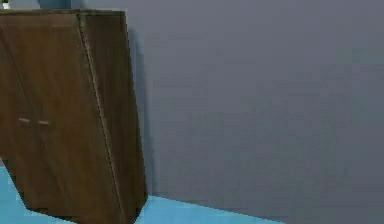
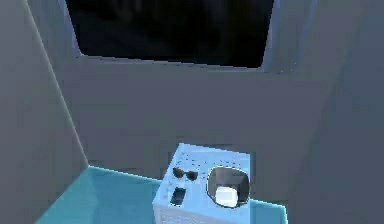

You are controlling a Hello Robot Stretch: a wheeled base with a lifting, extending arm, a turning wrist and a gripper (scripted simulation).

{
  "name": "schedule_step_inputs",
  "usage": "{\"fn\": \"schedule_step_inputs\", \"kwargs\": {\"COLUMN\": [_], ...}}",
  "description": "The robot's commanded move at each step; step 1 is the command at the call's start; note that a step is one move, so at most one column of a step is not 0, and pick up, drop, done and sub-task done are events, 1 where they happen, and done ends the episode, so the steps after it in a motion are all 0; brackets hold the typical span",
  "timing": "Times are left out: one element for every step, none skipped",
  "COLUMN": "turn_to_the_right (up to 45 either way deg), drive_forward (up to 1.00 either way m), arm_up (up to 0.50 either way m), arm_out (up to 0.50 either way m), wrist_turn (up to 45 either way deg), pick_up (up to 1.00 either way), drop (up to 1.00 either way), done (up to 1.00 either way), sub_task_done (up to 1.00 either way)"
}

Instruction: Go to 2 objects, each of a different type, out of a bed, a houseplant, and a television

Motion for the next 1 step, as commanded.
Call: {"fn": "schedule_step_inputs", "kwargs": {"turn_to_the_right": [-45.0], "drive_forward": [0.0], "arm_up": [0.0], "arm_out": [0.0], "wrist_turn": [0.0], "pick_up": [0.0], "drop": [0.0], "done": [0.0], "sub_task_done": [0.0]}}
